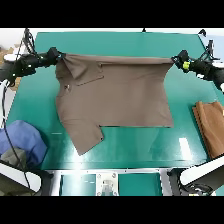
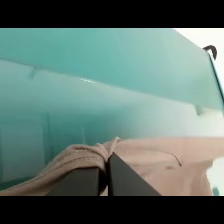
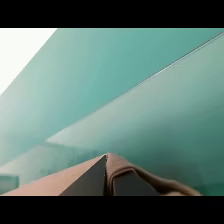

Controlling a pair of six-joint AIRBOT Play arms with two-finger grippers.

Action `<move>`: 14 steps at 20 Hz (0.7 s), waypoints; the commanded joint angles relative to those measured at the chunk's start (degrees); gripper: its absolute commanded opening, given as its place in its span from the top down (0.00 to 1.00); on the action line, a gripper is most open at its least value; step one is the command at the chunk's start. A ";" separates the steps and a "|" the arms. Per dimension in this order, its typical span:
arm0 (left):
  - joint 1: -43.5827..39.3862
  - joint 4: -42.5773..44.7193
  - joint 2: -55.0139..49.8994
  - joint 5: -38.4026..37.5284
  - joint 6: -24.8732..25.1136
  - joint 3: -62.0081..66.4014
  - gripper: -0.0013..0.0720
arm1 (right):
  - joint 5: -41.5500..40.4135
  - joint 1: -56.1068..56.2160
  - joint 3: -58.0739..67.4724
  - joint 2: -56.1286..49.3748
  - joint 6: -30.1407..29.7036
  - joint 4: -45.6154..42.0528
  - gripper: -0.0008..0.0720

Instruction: Fold the shirts.

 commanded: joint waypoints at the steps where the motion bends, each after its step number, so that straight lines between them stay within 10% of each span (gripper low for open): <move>1: 0.00 10.10 -0.02 -6.60 -5.66 0.24 0.94 | 9.27 -1.73 0.28 -0.09 4.92 -6.51 0.97; 7: 0.00 27.45 0.02 -19.50 -15.91 0.22 0.95 | 22.58 -4.11 -2.71 0.76 12.50 -27.23 0.97; 14: -0.07 34.45 0.02 -25.38 -19.30 -3.48 0.94 | 23.61 -3.76 -11.98 2.08 13.25 -29.88 0.97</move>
